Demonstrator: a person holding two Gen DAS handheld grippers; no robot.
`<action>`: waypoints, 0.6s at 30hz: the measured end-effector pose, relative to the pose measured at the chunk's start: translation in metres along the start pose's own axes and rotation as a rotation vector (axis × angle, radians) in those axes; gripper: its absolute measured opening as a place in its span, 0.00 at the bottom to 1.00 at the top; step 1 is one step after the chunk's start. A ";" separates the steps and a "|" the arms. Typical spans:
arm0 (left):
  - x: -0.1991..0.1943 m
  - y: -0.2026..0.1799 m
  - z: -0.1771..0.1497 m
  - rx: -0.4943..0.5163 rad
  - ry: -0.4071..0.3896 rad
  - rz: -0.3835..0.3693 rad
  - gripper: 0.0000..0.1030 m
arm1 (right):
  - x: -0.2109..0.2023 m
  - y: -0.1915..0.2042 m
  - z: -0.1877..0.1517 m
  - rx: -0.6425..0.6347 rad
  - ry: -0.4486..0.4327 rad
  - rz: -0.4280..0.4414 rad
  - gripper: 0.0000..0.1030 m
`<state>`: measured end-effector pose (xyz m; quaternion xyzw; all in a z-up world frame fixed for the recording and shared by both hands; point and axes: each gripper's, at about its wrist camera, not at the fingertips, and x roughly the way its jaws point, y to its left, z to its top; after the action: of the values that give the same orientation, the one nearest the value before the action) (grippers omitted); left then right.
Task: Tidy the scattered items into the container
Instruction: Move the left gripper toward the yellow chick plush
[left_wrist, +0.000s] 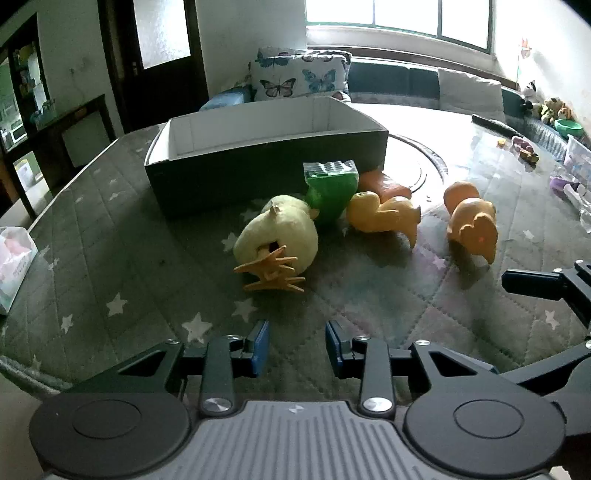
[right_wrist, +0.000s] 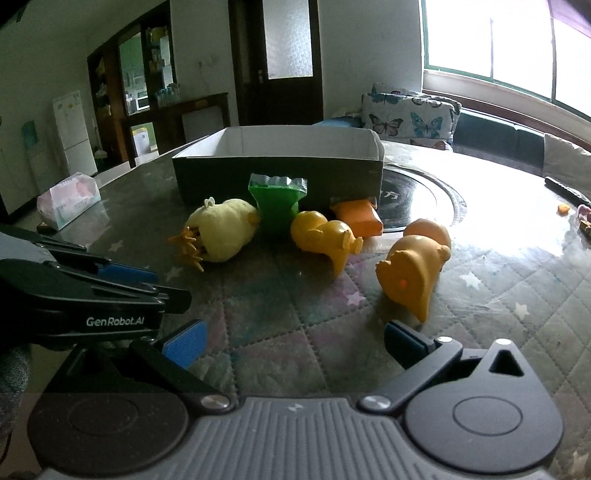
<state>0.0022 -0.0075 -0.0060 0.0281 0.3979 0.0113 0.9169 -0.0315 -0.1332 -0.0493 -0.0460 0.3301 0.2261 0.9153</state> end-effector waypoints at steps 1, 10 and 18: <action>0.000 0.000 0.000 -0.001 0.001 -0.001 0.35 | 0.000 0.000 0.000 -0.002 0.002 -0.001 1.00; 0.002 -0.004 0.002 0.003 0.007 -0.016 0.35 | 0.001 0.000 0.001 -0.007 0.012 -0.006 1.00; 0.006 -0.006 0.004 0.005 0.016 -0.026 0.35 | 0.002 -0.004 0.000 0.003 0.020 -0.014 1.00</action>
<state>0.0095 -0.0132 -0.0082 0.0251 0.4055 -0.0013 0.9138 -0.0280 -0.1354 -0.0507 -0.0491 0.3390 0.2189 0.9136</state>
